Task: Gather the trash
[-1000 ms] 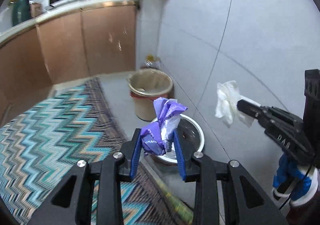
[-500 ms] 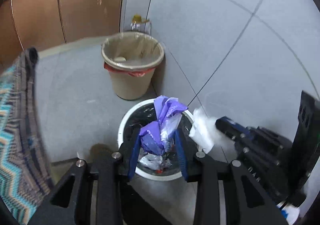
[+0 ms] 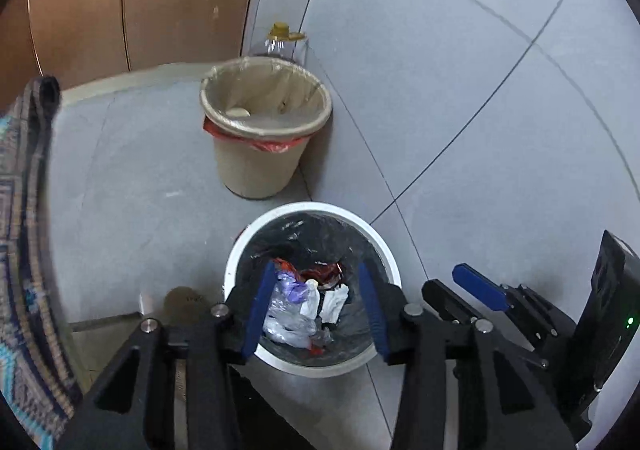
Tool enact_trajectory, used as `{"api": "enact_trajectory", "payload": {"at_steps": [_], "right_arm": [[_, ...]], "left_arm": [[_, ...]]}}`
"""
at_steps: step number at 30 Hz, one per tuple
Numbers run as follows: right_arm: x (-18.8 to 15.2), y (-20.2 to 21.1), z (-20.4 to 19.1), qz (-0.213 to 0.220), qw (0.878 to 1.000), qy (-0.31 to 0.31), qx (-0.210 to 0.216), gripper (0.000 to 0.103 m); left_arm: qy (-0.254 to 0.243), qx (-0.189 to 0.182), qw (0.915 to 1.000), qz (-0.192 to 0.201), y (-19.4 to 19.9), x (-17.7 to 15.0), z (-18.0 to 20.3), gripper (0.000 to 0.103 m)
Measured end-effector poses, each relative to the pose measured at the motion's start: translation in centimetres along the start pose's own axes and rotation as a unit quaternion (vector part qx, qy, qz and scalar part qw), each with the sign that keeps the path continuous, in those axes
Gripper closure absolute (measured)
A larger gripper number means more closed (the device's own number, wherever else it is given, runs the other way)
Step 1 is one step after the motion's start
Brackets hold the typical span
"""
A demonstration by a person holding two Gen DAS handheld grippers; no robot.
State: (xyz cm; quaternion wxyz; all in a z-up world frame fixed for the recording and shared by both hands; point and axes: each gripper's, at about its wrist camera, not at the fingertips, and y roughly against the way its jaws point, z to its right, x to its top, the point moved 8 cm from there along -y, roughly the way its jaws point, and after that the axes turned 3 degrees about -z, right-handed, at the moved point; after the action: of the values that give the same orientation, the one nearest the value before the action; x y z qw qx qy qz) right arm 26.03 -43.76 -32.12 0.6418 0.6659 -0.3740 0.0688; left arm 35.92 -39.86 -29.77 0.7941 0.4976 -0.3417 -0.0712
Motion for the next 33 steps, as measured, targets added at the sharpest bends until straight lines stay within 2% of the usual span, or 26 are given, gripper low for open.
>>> {"api": "enact_trajectory", "payload": {"at_steps": [2,6,10,12,14,19,25,33], "right_arm": [[0.1,1.2,-0.5,0.009,1.000,-0.003,0.001,0.061],[0.5,4.7,-2.2,0.036,0.999,0.005,0.008,0.052],[0.6,9.4,-4.8,0.071,0.997,0.022,0.018,0.048],[0.6,11.6,-6.0,0.087,0.995,0.031,0.021,0.042],[0.6,14.0,-7.6,0.106,0.993,0.043,0.024,0.038],[0.1,19.4,-11.5,0.145,0.986,0.071,0.038,0.035],[-1.0,24.1,-15.5,0.177,0.977,0.107,0.045,0.028],[-2.9,29.2,-19.0,0.214,0.966,0.136,0.044,0.014]], "left_arm": [[-0.004,0.008,0.9998,0.017,1.8,-0.1,0.3,0.061],[-0.011,0.030,0.9978,0.058,6.3,-0.8,0.6,0.061],[-0.012,0.057,0.9933,0.100,11.5,-2.0,0.5,0.060],[-0.015,0.074,0.9895,0.124,14.1,-2.7,0.4,0.057],[-0.021,0.096,0.9842,0.147,16.9,-3.6,0.3,0.057],[-0.019,0.124,0.9732,0.193,23.0,-6.2,-0.3,0.055],[-0.013,0.157,0.9584,0.238,29.3,-9.6,-1.7,0.053],[0.013,0.206,0.9348,0.289,35.5,-13.0,-3.7,0.052]]}}
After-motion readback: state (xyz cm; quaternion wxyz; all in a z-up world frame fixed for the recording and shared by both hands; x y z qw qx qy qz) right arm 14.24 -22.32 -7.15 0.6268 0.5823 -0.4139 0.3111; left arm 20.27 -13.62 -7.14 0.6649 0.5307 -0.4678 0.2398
